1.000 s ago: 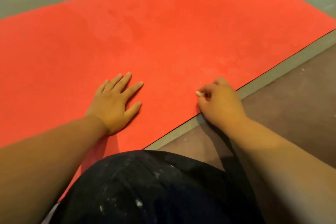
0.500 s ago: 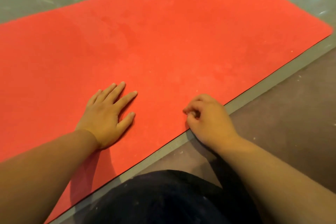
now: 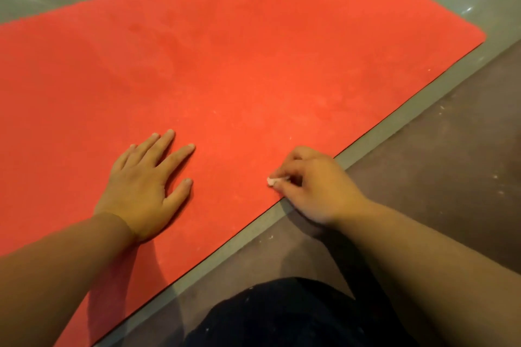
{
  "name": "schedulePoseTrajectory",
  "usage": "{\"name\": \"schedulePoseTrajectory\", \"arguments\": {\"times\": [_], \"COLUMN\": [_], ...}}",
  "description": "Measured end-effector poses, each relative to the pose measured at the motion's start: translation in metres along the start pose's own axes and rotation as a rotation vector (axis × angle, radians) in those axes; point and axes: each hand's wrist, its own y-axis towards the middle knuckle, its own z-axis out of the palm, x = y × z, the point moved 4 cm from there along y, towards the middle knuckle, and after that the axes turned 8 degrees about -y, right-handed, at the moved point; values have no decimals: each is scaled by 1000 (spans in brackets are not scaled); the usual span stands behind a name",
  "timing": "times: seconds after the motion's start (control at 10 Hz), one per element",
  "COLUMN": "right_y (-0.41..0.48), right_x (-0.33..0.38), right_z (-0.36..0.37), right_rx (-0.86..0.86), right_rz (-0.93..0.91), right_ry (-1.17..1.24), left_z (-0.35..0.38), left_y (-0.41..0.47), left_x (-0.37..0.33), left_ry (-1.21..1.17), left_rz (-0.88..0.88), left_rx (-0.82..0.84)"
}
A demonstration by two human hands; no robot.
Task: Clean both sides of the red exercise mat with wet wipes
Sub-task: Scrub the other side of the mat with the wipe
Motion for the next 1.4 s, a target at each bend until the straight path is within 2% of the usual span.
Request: {"name": "schedulePoseTrajectory", "arguments": {"times": [0.1,0.2,0.3,0.4,0.5,0.6,0.7,0.8,0.9,1.0,1.1,1.2,1.3,1.4], "right_y": [16,18,4,8,35,38,35,16,28,50,56,42,22,52], "right_x": [-64,-68,15,25,-56,-98,-34,39,14,-66,-81,-6,44,-4], "right_z": [-30,-26,19,23,-13,-25,4,32,20,-21,-26,9,32,8], "right_rx": [-240,-365,-215,-106,-356,-479,-390,-256,-247,-410,-452,-382,-215,-279], "right_rz": [299,526,109,-191,213,621,458,9,-84,314,533,277,-140,-58], "right_ry": [-130,-145,-59,-76,-176,-87,-86,-25,-110,-131,-115,-68,-58,-171], "left_z": [1,2,2,1,2,1,0,0,1,1,1,-1,0,1], "left_y": [0,0,0,0,1,1,1,1,1,2,1,1,1,2], "left_x": [0,2,2,2,2,2,2,2,2,1,1,1,2,2], "left_ry": [8,4,7,9,12,10,10,15,12,12,6,11,13,19], "left_rz": [-1,-3,-14,-3,-3,-9,-7,-10,-7,-8,-9,-6,-10,-4], "left_rx": [3,8,5,13,10,16,27,21,18,13,14,12,12,13]}}
